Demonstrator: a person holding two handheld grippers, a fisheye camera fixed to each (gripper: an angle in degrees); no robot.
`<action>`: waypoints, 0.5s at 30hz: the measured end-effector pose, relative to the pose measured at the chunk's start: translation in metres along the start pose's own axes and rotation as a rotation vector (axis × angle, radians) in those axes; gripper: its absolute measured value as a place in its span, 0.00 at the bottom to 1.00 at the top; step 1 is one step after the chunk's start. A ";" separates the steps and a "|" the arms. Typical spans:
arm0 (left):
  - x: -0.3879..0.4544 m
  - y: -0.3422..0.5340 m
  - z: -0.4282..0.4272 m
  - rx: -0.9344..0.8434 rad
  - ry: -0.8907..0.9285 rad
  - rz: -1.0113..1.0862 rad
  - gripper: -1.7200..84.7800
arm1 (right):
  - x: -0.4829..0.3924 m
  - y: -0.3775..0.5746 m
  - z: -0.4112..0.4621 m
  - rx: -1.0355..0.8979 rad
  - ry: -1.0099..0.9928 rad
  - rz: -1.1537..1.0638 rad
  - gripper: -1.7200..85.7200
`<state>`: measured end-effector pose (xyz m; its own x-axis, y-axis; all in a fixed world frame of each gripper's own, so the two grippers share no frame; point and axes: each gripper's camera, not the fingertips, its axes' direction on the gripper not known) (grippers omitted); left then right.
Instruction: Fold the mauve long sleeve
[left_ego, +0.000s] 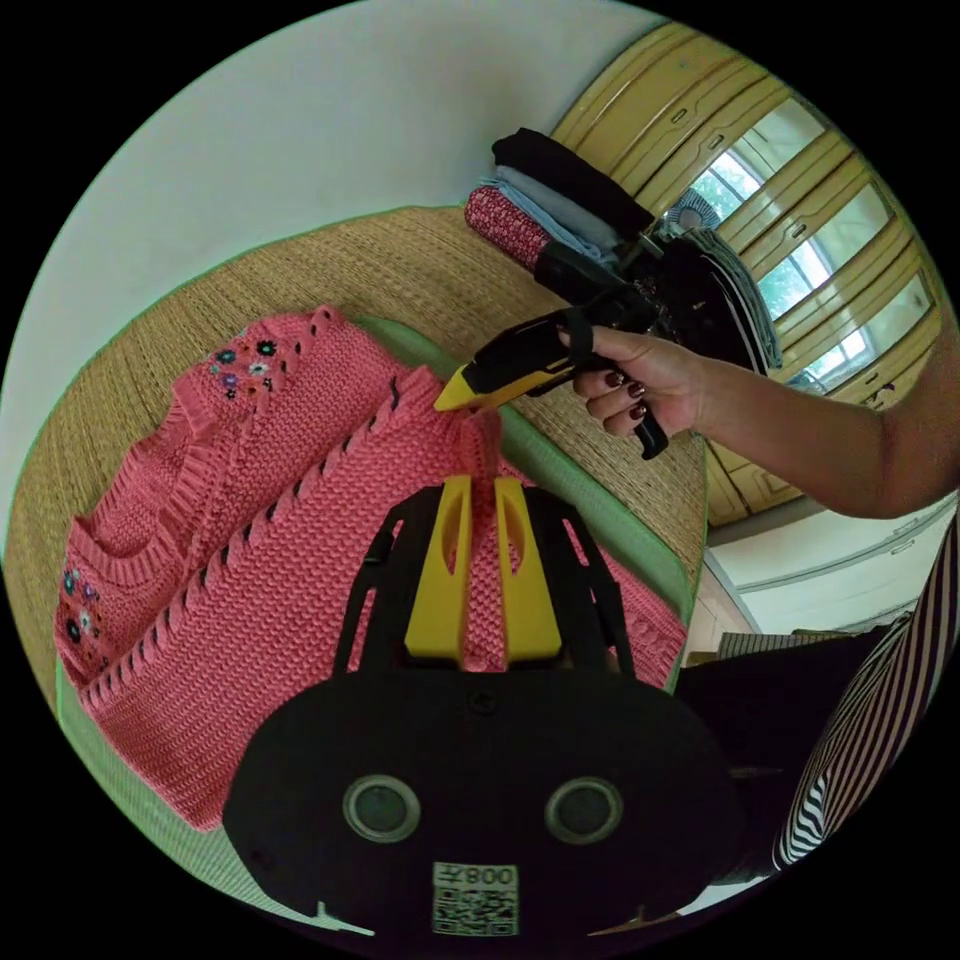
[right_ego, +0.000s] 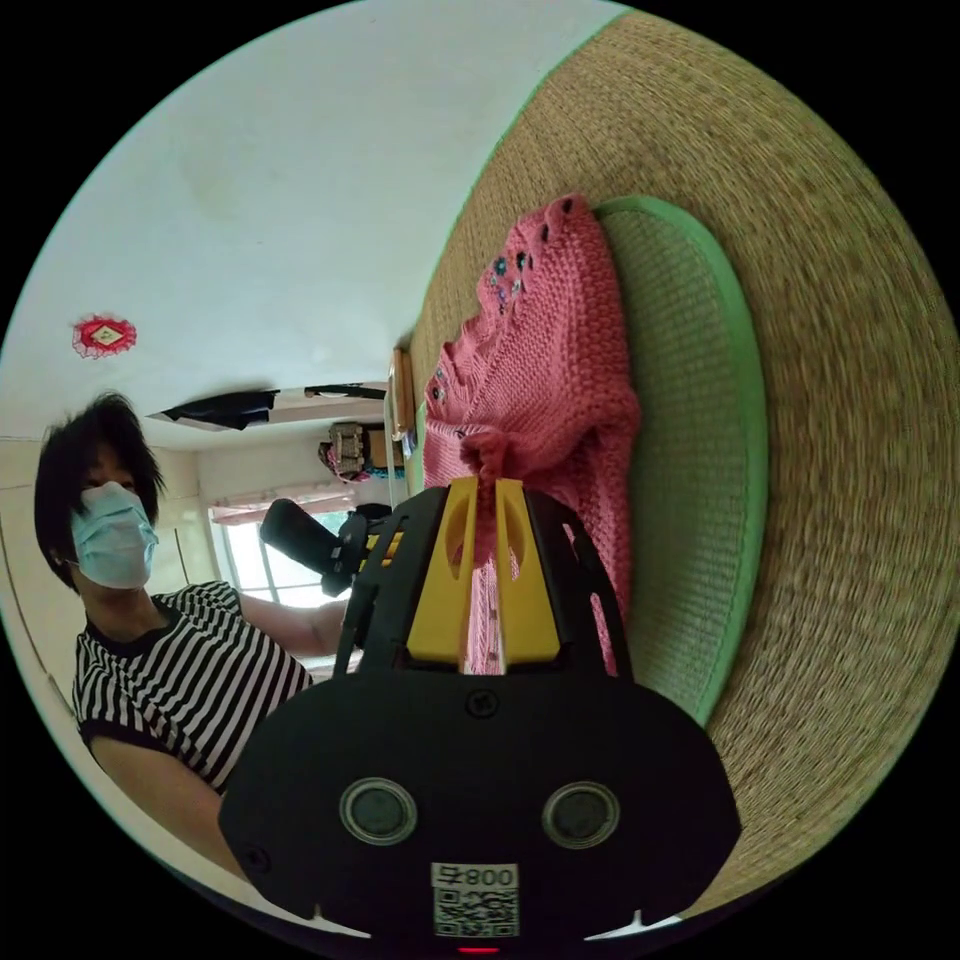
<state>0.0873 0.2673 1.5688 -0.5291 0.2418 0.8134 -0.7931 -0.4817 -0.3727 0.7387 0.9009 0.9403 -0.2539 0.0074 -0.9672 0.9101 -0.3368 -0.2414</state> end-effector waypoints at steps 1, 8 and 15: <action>-0.001 -0.004 0.004 -0.008 0.004 0.002 0.06 | 0.004 0.002 -0.005 0.004 0.011 0.004 0.05; -0.018 -0.034 0.050 -0.119 0.033 -0.039 0.07 | 0.039 0.021 -0.021 -0.021 0.066 0.089 0.05; -0.028 -0.049 0.041 -0.101 0.050 -0.038 0.10 | 0.031 0.043 -0.046 0.075 0.087 0.070 0.03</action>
<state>0.1530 0.2499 1.5826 -0.5105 0.3013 0.8054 -0.8379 -0.3847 -0.3872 0.7850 0.9300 0.8962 -0.1585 0.0625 -0.9854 0.8967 -0.4086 -0.1702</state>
